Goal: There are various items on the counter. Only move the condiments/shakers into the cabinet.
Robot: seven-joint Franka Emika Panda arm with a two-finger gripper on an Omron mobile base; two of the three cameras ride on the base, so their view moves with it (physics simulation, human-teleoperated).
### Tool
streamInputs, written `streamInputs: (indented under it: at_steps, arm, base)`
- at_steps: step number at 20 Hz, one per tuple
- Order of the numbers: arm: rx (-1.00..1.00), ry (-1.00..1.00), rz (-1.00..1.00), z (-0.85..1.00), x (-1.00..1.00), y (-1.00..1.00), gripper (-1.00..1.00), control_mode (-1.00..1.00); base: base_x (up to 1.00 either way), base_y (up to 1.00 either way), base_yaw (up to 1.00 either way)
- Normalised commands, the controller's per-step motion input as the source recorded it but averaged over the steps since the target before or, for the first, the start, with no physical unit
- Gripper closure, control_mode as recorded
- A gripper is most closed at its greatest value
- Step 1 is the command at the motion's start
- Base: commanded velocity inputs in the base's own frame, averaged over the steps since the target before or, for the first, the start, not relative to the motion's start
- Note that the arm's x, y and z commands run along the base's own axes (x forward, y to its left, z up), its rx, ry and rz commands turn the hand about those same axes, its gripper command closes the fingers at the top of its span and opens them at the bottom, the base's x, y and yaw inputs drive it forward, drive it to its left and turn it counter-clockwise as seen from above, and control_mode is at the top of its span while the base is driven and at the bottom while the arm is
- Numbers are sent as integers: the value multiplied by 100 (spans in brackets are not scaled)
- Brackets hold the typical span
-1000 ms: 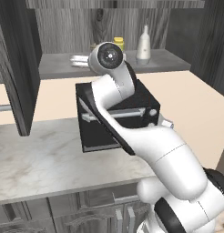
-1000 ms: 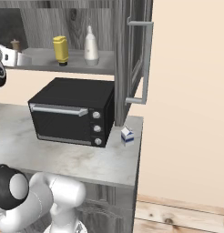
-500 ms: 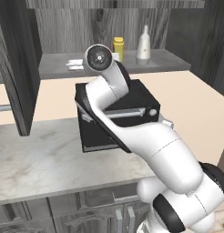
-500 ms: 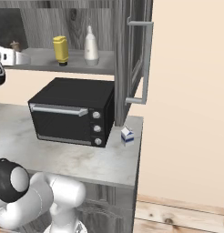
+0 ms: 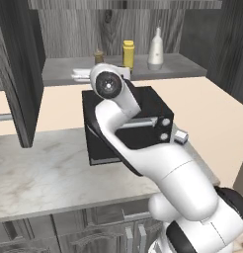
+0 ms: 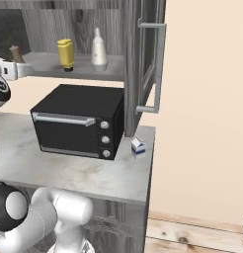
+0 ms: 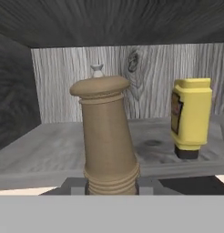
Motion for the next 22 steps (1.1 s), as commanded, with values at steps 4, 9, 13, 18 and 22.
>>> streamInputs:
  at_steps: [4,9,13,18,22]
  arm:
    - [1,3,0,0,12,0,100,-100]
    - [3,8,0,0,26,0,100,-100]
    - [2,8,0,0,25,0,100,-100]
    - [0,5,0,0,19,0,100,-100]
    - [0,2,0,0,16,0,100,-100]
  base:
    - [0,0,0]
    - [0,0,0]
    - [0,0,0]
    - [0,0,0]
    - [0,0,0]
